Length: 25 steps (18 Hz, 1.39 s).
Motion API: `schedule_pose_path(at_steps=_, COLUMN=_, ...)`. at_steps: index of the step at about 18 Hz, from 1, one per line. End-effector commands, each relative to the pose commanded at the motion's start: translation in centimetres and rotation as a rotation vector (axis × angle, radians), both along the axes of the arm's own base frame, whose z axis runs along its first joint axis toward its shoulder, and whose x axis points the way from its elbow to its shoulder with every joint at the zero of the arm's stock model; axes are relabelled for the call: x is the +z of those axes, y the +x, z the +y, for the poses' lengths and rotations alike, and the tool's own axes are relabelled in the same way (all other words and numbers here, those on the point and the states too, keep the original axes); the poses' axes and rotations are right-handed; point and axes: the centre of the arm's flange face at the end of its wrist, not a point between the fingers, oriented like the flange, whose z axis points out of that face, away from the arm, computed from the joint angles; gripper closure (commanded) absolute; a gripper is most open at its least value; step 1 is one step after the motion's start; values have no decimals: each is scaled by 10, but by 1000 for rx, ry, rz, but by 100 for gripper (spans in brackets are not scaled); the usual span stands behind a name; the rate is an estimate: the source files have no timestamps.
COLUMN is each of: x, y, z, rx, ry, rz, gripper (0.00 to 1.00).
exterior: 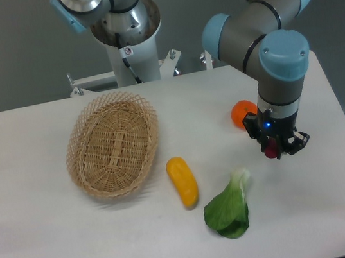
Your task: Place the sweet potato on the table
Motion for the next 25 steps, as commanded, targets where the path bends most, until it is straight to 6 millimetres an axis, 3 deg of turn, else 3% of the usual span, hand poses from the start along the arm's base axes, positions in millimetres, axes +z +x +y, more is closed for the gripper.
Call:
schedule_pose_path(at_steps=16, x=-1, y=10, z=9, rx=44, ry=30, rz=-30, gripper=70)
schedule_pose_path(at_steps=25, x=-12, y=74, z=94, rx=38, ry=50, rz=-49, gripper=71)
